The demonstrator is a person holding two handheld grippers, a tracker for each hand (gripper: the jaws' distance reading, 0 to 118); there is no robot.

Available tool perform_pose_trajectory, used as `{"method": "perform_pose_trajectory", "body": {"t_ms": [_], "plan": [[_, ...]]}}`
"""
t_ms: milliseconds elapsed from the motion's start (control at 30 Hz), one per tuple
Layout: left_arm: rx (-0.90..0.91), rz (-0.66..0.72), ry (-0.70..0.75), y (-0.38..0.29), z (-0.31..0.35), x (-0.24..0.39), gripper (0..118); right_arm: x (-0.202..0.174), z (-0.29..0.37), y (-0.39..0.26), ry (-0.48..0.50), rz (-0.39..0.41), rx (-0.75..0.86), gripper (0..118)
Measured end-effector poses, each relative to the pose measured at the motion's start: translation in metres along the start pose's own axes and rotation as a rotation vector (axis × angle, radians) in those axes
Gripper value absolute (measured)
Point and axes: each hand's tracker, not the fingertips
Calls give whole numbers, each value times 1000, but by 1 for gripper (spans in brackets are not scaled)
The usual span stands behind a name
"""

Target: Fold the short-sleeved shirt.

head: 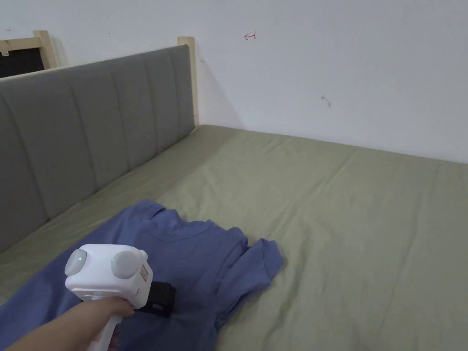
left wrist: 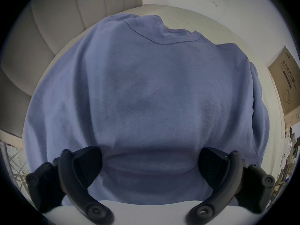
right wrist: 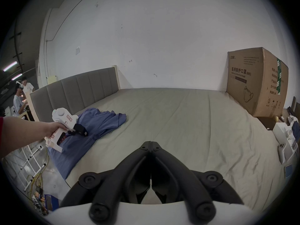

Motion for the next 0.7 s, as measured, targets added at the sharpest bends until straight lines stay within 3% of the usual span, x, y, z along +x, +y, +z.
{"method": "perform_pose_trajectory", "body": {"t_ms": [33,100,133,167,233,367,500,700], "plan": [[13,-22,17,-1,3,5,108,2,1,0,1,-2,-3,0],[39,-34,-2,-2,13,9,75,6,8,1,-8,-7,-8,0],[67,-52,15,-3,20,14,48,9,12,3,-13,-13,-6,0],[91,-81,33,-5,27,19,3,13,17,4,-16,-22,1,0],[106,-145,110,-23,49,33,0,19,29,8,-20,-36,18,0],[83,-138,51,-19,90,30,0,32,52,14,-33,-46,53,0],[244,-122,35,-18,187,50,0,47,76,19,-45,-55,94,0],[405,-304,-21,-9,331,113,0,69,109,21,-71,-109,142,0]]}}
